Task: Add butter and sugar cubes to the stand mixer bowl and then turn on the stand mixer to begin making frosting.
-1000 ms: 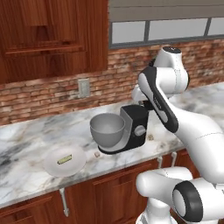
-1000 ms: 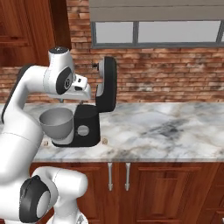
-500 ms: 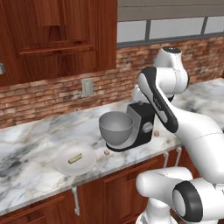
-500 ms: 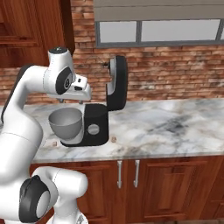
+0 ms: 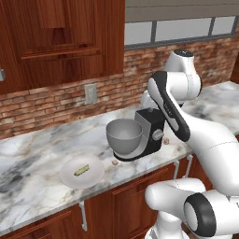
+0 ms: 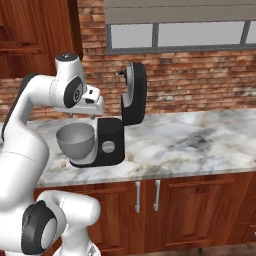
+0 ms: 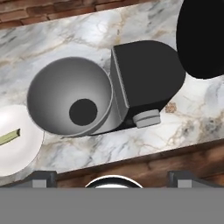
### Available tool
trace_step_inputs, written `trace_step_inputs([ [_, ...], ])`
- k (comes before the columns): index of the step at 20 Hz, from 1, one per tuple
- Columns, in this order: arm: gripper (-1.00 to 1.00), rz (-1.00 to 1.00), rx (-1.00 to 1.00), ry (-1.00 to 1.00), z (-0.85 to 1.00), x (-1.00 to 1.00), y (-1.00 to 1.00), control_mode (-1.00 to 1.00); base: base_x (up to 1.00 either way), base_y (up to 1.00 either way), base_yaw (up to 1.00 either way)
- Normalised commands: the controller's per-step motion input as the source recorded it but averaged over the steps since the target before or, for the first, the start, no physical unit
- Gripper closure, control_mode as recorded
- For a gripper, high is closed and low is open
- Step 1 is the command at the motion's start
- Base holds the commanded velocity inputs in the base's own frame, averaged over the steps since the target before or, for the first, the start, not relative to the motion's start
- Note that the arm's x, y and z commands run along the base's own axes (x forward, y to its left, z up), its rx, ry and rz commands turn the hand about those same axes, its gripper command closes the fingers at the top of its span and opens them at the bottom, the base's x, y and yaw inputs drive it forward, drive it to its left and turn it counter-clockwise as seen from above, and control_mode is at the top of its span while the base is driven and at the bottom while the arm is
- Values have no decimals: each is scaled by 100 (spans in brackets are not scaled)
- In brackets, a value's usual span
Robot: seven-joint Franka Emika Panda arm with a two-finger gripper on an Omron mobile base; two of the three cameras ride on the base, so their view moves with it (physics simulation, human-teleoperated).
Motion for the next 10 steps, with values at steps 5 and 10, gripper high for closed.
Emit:
trace_step_inputs([
  [5, -100, 0, 0, -1, 0, 0, -7, -100, 0, 0, 0],
  [10, -100, 20, 0, -4, -4, 0, -33, -100, 0, 0, 0],
])
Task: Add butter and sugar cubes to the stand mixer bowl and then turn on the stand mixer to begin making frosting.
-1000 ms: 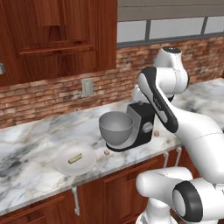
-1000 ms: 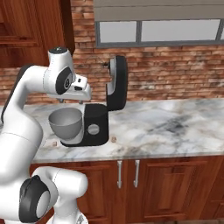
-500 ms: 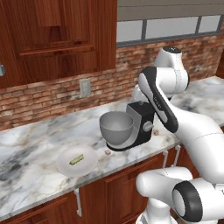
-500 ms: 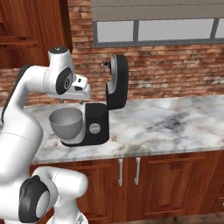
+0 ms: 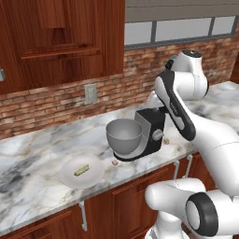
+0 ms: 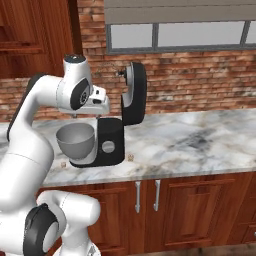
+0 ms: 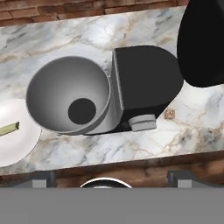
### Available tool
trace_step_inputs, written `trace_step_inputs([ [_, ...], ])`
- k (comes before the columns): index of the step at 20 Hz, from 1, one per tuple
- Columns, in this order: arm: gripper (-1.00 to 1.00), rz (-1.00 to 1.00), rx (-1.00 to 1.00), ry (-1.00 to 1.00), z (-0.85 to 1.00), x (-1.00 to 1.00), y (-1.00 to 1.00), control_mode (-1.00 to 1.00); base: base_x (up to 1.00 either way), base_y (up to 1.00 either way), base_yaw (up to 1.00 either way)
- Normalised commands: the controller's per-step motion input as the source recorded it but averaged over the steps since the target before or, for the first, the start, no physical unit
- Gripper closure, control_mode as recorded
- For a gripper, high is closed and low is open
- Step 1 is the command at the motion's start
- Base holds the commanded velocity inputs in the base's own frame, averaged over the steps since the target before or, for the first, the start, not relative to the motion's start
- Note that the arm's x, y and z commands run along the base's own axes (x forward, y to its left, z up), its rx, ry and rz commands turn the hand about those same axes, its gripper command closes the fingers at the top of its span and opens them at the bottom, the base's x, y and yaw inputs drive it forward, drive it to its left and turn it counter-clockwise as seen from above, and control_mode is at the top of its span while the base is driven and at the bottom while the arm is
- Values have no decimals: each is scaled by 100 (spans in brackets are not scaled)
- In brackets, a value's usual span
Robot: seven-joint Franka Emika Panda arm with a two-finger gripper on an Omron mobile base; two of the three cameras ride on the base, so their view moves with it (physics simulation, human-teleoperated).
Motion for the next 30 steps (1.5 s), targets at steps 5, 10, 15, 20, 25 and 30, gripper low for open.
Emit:
trace_step_inputs([
  [5, -100, 41, 0, -4, -19, 0, -30, -100, 0, 0, 0],
  [10, -100, 50, -1, -6, -43, -16, -34, -100, 0, 0, 0],
  [15, -100, 45, 0, 0, -39, -15, -49, -100, 0, 0, 0],
  [20, -100, 38, 0, 0, -22, -2, -45, -100, 0, 0, 0],
  [25, -100, 27, 0, 0, -18, 0, -39, -100, 0, 0, 0],
  [30, -100, 15, 0, -14, -35, 0, -27, -100, 0, 0, 0],
])
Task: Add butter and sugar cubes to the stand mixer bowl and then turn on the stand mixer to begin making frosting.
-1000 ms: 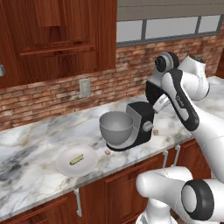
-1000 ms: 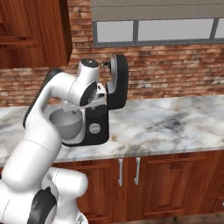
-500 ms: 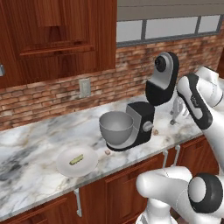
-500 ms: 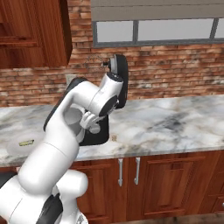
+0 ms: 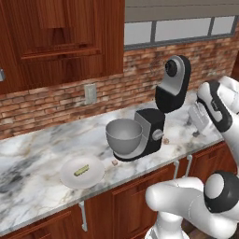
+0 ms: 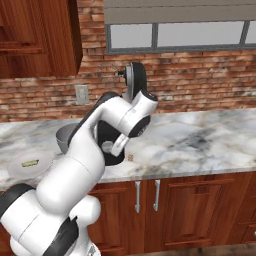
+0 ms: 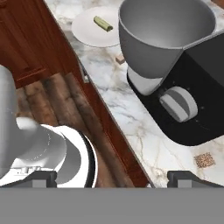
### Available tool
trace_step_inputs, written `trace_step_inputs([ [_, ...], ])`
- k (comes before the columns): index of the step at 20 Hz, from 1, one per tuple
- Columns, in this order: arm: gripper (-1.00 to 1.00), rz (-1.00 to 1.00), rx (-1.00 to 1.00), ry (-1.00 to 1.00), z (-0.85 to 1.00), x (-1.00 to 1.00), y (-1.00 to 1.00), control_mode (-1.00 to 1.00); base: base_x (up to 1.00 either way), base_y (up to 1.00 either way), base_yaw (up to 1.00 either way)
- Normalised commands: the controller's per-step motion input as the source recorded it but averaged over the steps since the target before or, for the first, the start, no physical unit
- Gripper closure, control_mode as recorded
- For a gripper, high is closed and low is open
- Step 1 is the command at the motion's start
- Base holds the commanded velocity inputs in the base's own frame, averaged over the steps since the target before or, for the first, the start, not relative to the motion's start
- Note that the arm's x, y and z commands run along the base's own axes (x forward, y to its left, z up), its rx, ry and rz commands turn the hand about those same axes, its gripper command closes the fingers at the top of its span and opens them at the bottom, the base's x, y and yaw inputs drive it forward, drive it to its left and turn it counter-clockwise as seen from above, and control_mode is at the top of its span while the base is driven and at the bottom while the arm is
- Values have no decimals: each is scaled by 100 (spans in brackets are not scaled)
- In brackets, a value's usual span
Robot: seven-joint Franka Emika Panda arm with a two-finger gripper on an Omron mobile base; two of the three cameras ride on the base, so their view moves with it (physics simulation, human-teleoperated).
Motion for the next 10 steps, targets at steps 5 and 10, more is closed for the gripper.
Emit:
trace_step_inputs([
  [5, -100, 6, 6, -11, -44, 0, -10, -100, 0, 0, 0],
  [10, -100, 0, 8, -1, -28, 0, 0, -100, 0, 0, 0],
])
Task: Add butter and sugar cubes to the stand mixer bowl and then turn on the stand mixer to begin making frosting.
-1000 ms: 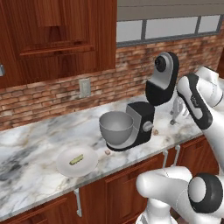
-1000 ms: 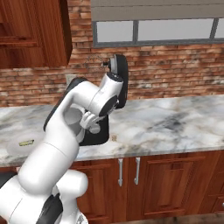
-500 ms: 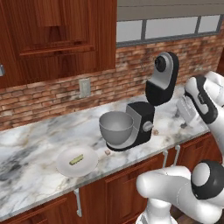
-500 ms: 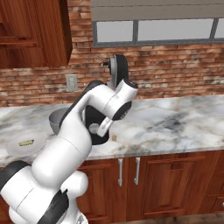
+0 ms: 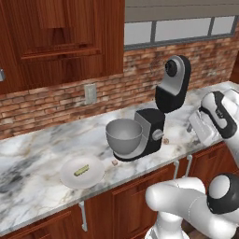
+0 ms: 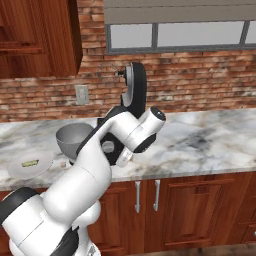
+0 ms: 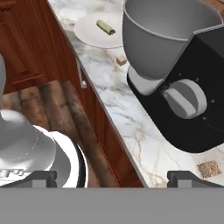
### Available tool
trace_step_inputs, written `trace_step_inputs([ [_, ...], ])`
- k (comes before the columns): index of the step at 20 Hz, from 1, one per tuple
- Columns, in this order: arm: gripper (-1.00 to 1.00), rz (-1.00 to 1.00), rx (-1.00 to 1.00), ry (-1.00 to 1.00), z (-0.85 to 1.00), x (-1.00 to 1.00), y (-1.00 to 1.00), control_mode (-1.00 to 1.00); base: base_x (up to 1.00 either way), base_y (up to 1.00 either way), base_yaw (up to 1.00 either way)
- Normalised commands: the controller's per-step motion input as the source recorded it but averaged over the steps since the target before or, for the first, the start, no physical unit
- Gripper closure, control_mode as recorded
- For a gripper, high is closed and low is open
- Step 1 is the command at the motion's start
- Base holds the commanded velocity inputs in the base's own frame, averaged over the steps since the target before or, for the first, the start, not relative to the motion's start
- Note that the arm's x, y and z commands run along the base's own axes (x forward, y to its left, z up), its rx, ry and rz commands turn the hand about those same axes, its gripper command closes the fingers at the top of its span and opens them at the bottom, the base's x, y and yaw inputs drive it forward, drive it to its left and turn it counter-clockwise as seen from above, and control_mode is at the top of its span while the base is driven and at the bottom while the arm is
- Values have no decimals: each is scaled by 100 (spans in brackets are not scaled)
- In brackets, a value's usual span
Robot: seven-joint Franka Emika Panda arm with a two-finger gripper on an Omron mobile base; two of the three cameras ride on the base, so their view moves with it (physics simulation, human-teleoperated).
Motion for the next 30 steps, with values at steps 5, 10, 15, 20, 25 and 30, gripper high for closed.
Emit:
trace_step_inputs([
  [5, -100, 0, 10, 1, -6, 3, -9, -100, 0, 0, 0],
  [10, -100, 0, 10, -1, 0, 1, -26, -100, 0, 0, 0],
  [15, -100, 0, 12, 0, -7, 10, -18, -100, 0, 0, 0],
  [20, -100, 0, 17, 0, -26, 28, -1, -100, 0, 0, 0],
  [25, -100, 0, 18, 0, -34, 30, -1, -100, 0, 0, 0],
  [30, -100, 0, 13, 0, -23, 36, -2, -100, 0, 0, 0],
])
